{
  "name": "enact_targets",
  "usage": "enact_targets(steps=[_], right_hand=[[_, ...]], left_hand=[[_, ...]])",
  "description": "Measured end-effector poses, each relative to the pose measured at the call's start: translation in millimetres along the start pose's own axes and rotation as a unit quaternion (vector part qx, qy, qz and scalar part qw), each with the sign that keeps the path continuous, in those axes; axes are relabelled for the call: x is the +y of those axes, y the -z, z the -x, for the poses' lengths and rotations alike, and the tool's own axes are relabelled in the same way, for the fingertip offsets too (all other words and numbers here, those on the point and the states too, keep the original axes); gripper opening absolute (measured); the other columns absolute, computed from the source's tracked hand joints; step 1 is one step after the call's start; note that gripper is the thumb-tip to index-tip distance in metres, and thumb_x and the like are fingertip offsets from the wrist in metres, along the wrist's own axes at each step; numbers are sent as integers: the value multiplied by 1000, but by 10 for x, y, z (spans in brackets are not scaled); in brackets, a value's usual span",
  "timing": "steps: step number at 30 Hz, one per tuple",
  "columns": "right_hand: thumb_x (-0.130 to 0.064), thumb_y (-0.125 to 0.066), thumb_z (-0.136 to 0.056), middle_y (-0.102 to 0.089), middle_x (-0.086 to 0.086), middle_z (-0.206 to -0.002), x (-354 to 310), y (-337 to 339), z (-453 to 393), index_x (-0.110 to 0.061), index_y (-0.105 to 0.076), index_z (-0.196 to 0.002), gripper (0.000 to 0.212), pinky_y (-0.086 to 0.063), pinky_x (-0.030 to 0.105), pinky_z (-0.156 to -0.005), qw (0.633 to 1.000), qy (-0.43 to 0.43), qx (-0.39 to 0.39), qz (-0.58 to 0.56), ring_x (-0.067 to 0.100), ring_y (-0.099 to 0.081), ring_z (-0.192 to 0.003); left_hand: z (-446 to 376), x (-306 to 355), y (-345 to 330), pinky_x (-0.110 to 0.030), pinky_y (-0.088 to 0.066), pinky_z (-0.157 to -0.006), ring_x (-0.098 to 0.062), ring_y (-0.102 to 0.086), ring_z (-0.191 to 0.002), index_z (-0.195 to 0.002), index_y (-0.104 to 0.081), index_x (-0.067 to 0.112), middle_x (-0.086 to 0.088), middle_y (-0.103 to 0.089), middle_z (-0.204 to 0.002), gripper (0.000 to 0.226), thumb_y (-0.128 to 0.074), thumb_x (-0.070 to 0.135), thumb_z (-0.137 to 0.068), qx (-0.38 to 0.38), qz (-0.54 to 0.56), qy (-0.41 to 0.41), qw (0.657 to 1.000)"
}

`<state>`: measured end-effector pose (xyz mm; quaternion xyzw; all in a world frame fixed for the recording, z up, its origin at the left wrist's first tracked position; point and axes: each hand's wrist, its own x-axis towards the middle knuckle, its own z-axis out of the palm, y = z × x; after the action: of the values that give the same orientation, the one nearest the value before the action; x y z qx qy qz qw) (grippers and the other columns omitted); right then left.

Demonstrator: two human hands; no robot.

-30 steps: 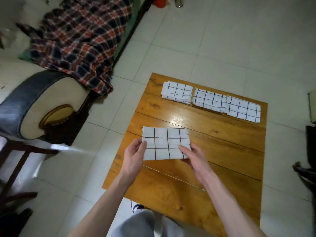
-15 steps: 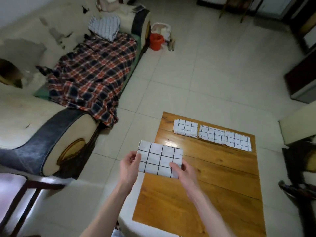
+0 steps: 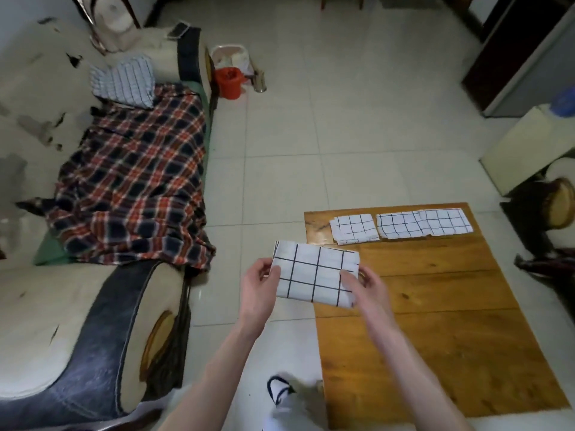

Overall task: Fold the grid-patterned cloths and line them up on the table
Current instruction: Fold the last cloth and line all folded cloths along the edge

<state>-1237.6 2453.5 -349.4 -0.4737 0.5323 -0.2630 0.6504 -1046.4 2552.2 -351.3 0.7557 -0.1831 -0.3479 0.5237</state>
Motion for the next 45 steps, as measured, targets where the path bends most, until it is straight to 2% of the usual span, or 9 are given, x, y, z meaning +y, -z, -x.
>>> enact_targets(steps=[3,7,10,13,23,27,33,40,45], right_hand=[[-54,-78,-85,-59,-3,-146,16,-62,-187,-27,-56,-145,70,-54,29,-93,1000,14,6,-10,14,-57,-133],[-27,-68,-101,-75,-13,-112,-124,-209,-447,-28,-65,-120,20,-55,13,-69,998,18,40,-47,-5,-71,-96],[-28,-67,-101,-77,-5,-115,-202,-300,-763,-21,-69,-125,25,-61,35,-91,994,31,99,-44,15,-71,-112],[-21,-65,-103,-78,-6,-109,-308,-343,-1088,-25,-73,-114,15,-59,46,-96,986,22,150,-62,17,-72,-106],[-19,-63,-104,-77,-5,-118,-632,-344,-1699,-17,-70,-127,25,-58,21,-81,946,-1,301,-119,11,-72,-109],[-19,-62,-104,-77,-5,-116,-635,-332,-1828,-16,-71,-123,21,-55,16,-78,917,-25,367,-153,9,-71,-106],[-16,-60,-104,-78,-5,-108,-733,-463,-2022,-19,-70,-118,17,-56,15,-67,832,-72,493,-244,7,-75,-93],[-21,-62,-103,-78,-2,-103,-775,-920,-2382,-20,-71,-114,14,-55,25,-65,687,-131,627,-345,15,-75,-92],[-18,-63,-101,-77,1,-101,-841,-1384,-2530,-22,-72,-107,12,-57,29,-66,579,-122,695,-409,21,-74,-92]], left_hand=[[-298,59,14,-18,-43,-61,-8,-52,-67,-94,-73,16,7,-66,-75,14,-60,11,-97,-12,3,3,1000],[-803,229,-135,-15,-47,-62,-6,-59,-71,-95,-72,13,1,-73,-85,14,-60,9,-97,-70,-30,1,997],[-1251,408,-334,-15,-45,-60,-9,-56,-72,-93,-68,8,-1,-68,-84,11,-58,9,-97,-134,-54,0,989],[-1677,638,-539,-14,-42,-59,-6,-53,-69,-94,-64,5,2,-64,-81,9,-56,7,-97,-184,-84,-5,979],[-2694,1297,-1262,-15,-47,-61,-9,-60,-74,-107,-62,11,-7,-71,-89,15,-51,5,-98,-346,-126,-18,930],[-2918,1405,-1594,-13,-48,-63,0,-63,-73,-104,-64,11,0,-71,-90,16,-51,5,-97,-409,-160,-26,898],[-3300,1543,-2200,-14,-48,-64,-8,-62,-77,-103,-64,10,-1,-70,-90,16,-52,2,-96,-528,-225,-54,817],[-3741,1619,-2847,-26,-51,-77,-16,-61,-89,-101,-65,13,-10,-70,-102,12,-54,9,-97,-667,-320,-102,665],[-3834,1537,-2998,-30,-50,-77,-19,-60,-88,-94,-65,16,-7,-67,-96,11,-57,9,-95,-723,-369,-132,568]])
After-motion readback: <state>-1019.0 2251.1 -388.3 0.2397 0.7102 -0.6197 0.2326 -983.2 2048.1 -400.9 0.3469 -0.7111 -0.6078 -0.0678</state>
